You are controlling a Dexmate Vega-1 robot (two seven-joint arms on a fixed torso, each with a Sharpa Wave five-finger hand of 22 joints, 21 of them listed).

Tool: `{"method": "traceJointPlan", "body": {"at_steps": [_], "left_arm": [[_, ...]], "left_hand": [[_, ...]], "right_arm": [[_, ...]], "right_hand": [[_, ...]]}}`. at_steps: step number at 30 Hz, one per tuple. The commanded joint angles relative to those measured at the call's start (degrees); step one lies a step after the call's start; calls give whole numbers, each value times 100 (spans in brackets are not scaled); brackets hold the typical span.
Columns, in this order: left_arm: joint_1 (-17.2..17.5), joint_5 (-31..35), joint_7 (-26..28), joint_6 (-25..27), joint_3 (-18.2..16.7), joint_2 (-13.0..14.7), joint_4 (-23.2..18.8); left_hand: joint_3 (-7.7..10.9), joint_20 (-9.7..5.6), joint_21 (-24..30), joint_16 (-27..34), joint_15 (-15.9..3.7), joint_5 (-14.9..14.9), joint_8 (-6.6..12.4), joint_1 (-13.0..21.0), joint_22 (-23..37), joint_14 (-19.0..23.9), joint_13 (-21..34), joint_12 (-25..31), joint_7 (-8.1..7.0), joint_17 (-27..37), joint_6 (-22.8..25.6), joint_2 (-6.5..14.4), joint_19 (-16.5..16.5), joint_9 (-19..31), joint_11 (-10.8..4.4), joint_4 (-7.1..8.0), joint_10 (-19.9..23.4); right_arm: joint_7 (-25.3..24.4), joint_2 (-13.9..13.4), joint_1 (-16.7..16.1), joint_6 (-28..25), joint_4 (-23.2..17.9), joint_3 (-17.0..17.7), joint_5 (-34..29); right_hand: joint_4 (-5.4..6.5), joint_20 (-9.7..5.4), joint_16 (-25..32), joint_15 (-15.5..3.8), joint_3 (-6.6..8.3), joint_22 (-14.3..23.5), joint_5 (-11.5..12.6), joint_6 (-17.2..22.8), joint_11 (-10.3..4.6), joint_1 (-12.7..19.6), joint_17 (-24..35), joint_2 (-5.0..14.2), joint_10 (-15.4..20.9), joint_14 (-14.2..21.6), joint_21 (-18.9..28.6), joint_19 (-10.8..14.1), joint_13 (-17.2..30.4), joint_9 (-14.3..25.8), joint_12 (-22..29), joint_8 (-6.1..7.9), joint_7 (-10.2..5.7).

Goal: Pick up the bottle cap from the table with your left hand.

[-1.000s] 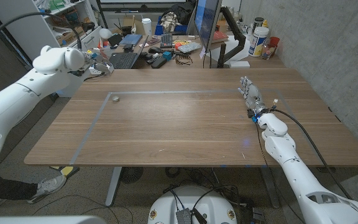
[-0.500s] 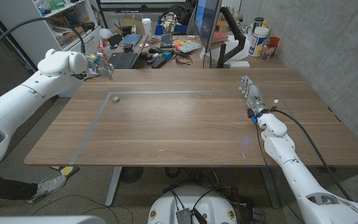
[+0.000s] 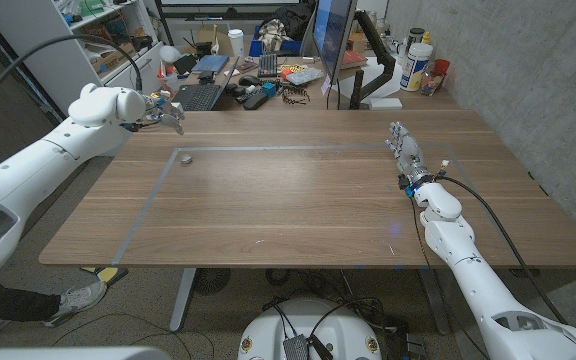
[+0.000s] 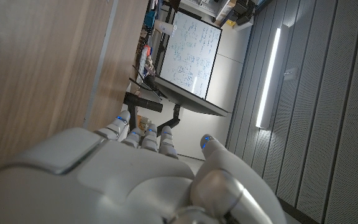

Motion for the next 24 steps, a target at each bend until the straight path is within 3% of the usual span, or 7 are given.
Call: {"method": "traceJointPlan", "body": {"at_steps": [1,6,7,24], "left_arm": [[-54,104,51,-98,92,-111,232],[-73,117,70,-155,142,-151,343],[-76,120,72,-162,151,-159,360],[-112,199,113,-256,302,-254,611]], "left_hand": [[31,-2,11,36,-407,17,-24,106,15,101,6,-13,-8,33,-3,43,62,6,5,20,60],[42,-14,12,39,-417,19,-20,138,14,122,7,-2,-7,34,23,57,87,7,-10,13,101],[58,-78,28,43,-413,23,-16,173,14,145,8,-3,-7,36,51,83,149,9,-17,10,113],[95,-114,23,34,-433,24,-11,290,12,178,11,-4,-7,36,120,114,204,12,1,-23,157]], "right_arm": [[-35,-18,10,9,23,-27,-1],[-47,-17,26,3,50,-40,-13],[-43,-17,29,4,57,-42,-12],[-78,-44,-13,-31,8,-54,-40]], "right_hand": [[-3,-425,34,5,-14,19,25,-28,29,-10,6,210,6,33,-5,25,29,19,30,15,3],[-4,-425,33,5,-19,19,26,-29,25,-13,6,210,5,34,-10,25,29,19,29,15,7],[-4,-425,32,4,-19,19,26,-28,24,-13,6,211,3,34,-10,26,29,19,28,16,7],[4,-432,28,-5,-20,22,35,-15,-21,-18,8,242,24,43,-28,34,29,19,35,23,-4]]}}
